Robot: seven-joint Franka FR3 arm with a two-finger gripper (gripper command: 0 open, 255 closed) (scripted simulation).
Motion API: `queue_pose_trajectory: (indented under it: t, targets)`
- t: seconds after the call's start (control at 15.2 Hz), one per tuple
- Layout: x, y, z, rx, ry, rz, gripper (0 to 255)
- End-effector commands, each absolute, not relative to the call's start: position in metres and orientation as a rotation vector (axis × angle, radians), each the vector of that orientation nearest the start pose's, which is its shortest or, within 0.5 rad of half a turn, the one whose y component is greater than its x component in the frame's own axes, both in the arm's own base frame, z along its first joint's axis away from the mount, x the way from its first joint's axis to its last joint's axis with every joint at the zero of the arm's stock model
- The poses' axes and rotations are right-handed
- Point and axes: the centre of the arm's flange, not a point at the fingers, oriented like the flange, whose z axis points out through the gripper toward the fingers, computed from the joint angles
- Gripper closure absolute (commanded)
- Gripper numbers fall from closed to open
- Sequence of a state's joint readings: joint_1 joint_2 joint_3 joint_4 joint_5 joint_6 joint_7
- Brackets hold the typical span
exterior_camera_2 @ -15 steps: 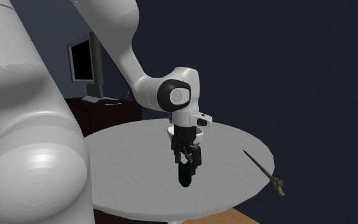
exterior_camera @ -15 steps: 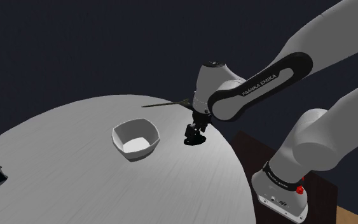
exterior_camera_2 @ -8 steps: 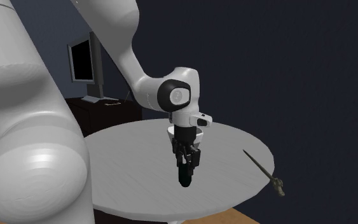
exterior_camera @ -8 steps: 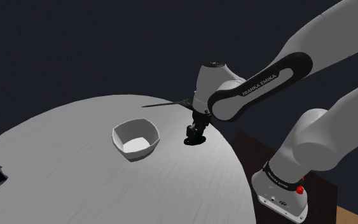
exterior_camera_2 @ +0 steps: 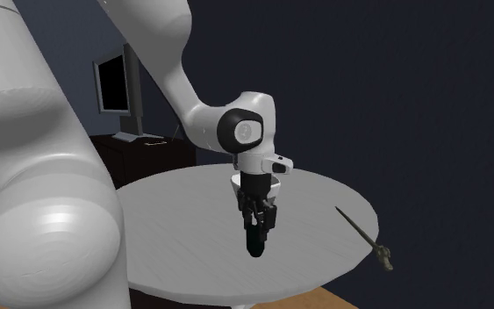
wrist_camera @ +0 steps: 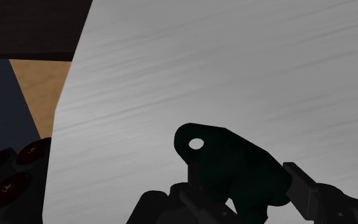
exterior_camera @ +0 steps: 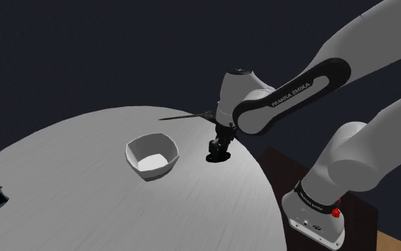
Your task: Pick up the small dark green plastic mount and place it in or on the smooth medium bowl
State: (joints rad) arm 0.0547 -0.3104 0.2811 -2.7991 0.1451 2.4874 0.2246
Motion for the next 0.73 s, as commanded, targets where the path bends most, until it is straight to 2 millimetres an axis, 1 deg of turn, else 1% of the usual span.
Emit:
queue_pose_trajectory:
  t: [0.0,0.66]
  targets:
    - [0.35,0.113,0.301,-3.141,0.028,0.013,255]
    - [0.35,0.113,0.354,-3.141,0.028,0.013,255]
